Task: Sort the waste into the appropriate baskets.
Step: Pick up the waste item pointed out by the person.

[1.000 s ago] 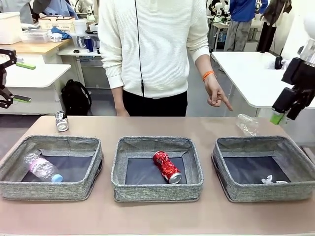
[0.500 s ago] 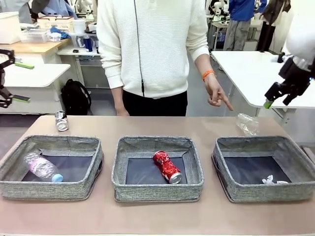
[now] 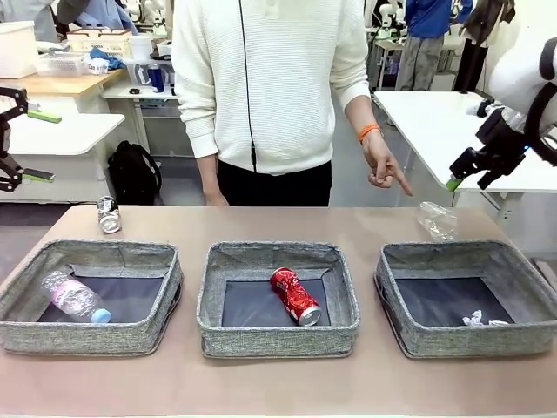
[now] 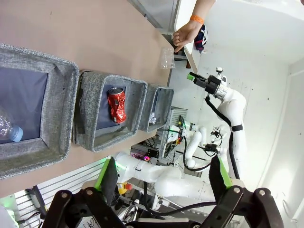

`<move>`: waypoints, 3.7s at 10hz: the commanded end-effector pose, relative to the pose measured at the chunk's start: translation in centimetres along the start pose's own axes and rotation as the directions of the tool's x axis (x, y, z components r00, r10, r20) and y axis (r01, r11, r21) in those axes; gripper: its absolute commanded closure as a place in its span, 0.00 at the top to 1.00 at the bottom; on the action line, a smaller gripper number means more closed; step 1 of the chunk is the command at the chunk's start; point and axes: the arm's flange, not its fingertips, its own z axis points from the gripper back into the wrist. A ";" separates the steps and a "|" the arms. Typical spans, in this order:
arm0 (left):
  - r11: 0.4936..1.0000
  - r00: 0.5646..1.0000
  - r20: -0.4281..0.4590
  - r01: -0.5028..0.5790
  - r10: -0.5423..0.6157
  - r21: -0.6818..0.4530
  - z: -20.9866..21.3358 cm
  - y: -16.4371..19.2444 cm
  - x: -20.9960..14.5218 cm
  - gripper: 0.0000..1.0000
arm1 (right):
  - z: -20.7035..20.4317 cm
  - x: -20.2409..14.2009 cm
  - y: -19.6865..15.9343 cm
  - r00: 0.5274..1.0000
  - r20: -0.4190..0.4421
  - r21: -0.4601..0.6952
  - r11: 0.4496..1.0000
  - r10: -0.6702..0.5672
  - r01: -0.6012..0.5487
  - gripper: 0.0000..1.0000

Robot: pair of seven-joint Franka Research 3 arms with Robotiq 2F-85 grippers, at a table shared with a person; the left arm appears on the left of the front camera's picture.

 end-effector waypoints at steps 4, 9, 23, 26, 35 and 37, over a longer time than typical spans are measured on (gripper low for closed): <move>1.000 1.000 -0.003 0.005 -0.005 -0.023 0.1 -0.4 0.0 1.00 | -3.3 3.0 -1.9 0.999 0.031 -0.038 0.999 -0.014 0.015 1.00; 1.000 1.000 -0.003 0.005 -0.005 -0.023 0.1 -0.4 0.0 1.00 | -9.0 4.6 -3.4 0.997 0.019 -0.041 0.996 -0.079 0.079 1.00; 1.000 1.000 -0.003 0.005 -0.005 -0.023 0.1 -0.4 0.0 1.00 | -14.3 4.0 -1.7 0.978 -0.117 -0.083 0.983 -0.175 0.166 0.80; 1.000 1.000 -0.003 0.005 -0.005 -0.023 0.1 -0.4 0.0 1.00 | -14.2 4.0 -1.8 0.976 -0.115 -0.101 0.979 -0.186 0.175 0.40; 1.000 1.000 -0.003 0.005 -0.005 -0.023 0.1 -0.4 0.0 1.00 | -14.0 4.0 -2.4 0.978 -0.077 -0.119 0.976 -0.192 0.183 0.20; 1.000 1.000 -0.003 0.005 -0.005 -0.023 0.1 -0.4 0.0 1.00 | -13.4 4.2 -2.5 0.980 -0.062 -0.132 0.975 -0.189 0.179 0.20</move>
